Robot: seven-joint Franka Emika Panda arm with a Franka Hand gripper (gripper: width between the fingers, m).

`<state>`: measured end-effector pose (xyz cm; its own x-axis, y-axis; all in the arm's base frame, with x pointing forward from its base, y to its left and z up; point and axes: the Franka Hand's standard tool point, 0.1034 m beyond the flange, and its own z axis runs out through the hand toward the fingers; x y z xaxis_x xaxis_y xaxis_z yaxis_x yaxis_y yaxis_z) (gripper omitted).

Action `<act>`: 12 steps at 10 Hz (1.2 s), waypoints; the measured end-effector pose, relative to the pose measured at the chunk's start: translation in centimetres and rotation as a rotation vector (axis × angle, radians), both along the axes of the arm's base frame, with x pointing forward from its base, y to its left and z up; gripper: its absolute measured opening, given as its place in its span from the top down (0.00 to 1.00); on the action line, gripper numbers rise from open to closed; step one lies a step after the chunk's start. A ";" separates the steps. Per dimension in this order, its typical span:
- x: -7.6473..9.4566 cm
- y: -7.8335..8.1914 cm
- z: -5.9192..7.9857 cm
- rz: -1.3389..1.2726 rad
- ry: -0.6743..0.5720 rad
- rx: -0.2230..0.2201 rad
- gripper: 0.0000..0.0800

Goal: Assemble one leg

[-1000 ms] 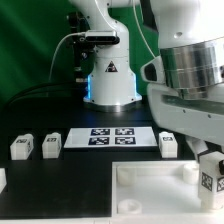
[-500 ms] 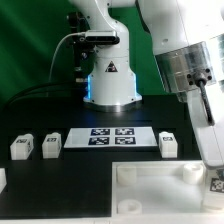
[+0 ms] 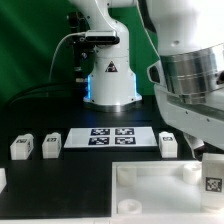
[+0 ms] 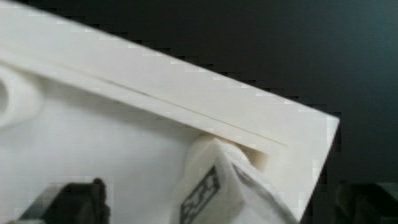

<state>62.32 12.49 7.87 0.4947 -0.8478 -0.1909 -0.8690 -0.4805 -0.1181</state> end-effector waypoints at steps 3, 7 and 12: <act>0.0 -0.1 0.0 0.361 -0.077 -0.029 0.19; 0.5 0.5 0.1 0.726 -0.139 -0.129 0.34; 0.5 0.2 0.0 0.333 -0.074 -0.111 0.61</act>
Offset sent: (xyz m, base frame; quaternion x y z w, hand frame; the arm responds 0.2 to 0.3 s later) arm 0.0115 -0.0160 -0.0007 -0.1093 0.1724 -0.4741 0.8565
